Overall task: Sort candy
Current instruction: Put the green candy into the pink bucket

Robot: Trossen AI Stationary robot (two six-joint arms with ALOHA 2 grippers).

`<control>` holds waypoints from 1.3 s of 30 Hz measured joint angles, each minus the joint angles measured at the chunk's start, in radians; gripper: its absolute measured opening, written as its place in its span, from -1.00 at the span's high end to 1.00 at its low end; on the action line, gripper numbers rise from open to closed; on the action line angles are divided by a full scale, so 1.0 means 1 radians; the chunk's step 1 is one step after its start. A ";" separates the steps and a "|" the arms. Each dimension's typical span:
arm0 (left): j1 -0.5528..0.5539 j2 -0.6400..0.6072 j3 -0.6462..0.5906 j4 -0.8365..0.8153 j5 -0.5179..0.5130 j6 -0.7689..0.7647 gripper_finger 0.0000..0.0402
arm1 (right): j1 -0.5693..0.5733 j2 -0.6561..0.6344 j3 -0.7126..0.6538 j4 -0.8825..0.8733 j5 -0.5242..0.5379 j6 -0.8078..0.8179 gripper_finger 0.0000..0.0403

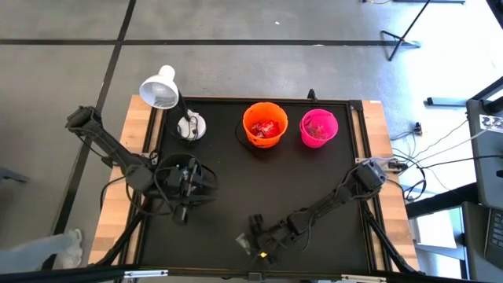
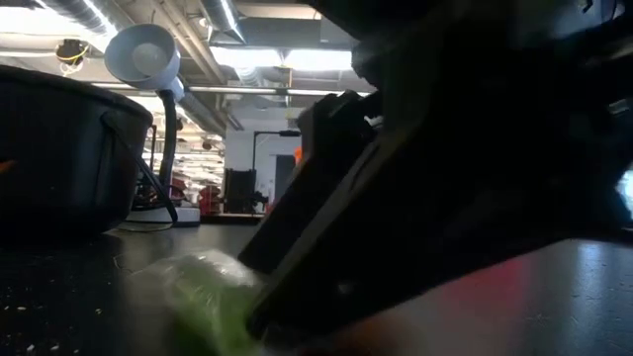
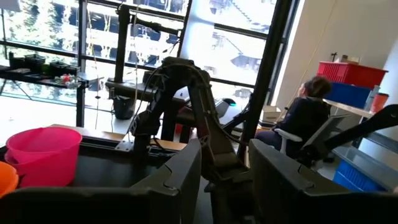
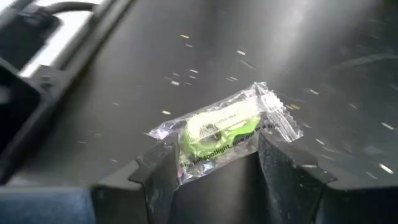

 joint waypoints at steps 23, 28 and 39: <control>0.004 0.071 0.000 -0.002 0.019 -0.044 0.38 | 0.000 -0.048 -0.004 -0.169 0.092 0.017 0.18; 0.004 0.074 0.000 -0.001 0.015 -0.057 0.38 | -0.001 -0.070 -0.006 -0.215 0.094 0.011 0.55; 0.003 0.074 0.000 -0.002 0.011 -0.057 0.38 | -0.003 -0.088 -0.006 -0.262 0.097 0.012 0.97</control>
